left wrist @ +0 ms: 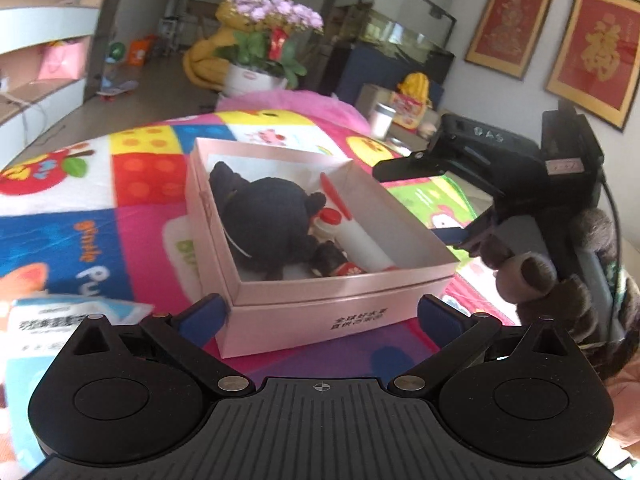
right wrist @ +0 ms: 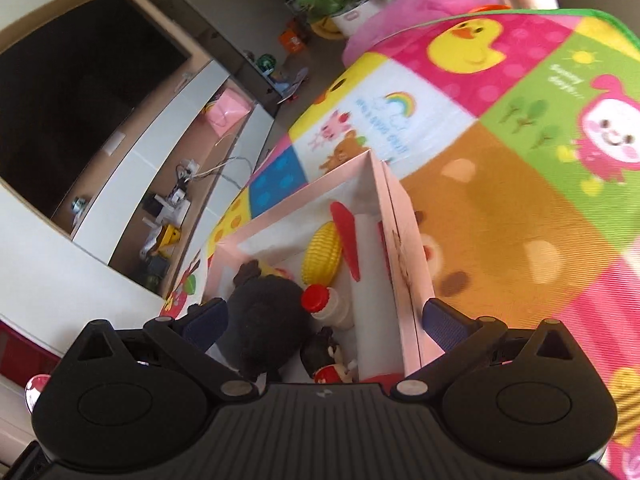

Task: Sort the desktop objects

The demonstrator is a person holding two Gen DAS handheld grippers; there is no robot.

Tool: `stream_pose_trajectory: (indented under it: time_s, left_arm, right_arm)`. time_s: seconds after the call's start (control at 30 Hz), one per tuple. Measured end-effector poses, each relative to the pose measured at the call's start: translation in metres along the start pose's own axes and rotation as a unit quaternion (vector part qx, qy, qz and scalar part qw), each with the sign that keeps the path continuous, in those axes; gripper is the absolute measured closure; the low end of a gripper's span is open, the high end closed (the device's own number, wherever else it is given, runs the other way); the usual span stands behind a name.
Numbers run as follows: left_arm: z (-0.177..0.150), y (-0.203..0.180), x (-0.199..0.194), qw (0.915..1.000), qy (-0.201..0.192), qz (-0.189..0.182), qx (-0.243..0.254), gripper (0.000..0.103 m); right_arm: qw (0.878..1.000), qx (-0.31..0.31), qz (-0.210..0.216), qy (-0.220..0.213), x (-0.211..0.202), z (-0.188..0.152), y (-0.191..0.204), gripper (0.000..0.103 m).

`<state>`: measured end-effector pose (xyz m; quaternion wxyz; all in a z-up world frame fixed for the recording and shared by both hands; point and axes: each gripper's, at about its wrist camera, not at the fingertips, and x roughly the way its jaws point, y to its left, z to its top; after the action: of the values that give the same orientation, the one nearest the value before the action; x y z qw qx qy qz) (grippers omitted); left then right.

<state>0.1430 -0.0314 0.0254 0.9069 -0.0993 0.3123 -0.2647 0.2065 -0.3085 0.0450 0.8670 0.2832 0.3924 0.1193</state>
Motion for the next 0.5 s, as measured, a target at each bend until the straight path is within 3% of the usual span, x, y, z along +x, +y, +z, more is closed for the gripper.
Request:
stream_pose_trajectory:
  time_s: [0.17, 0.3, 0.4, 0.5]
  left_arm:
    - [-0.002, 0.005, -0.028, 0.9995, -0.008, -0.013, -0.026, 0.000]
    - [-0.021, -0.007, -0.073, 0.9985, -0.043, 0.034, -0.003, 0.000]
    - [-0.044, -0.012, -0.094, 0.9970, -0.041, 0.065, -0.012, 0.000]
    - [-0.070, -0.020, -0.107, 0.9962, -0.026, 0.083, -0.014, 0.000]
  right_arm:
    - [0.998, -0.053, -0.020, -0.003, 0.007, -0.004, 0.024, 0.000]
    - [0.991, -0.119, -0.037, -0.043, -0.036, -0.029, 0.038, 0.000]
    - [0.973, -0.201, -0.089, -0.068, -0.069, -0.063, 0.046, 0.000]
    - [0.952, -0.272, -0.128, -0.058, -0.092, -0.107, 0.044, 0.000]
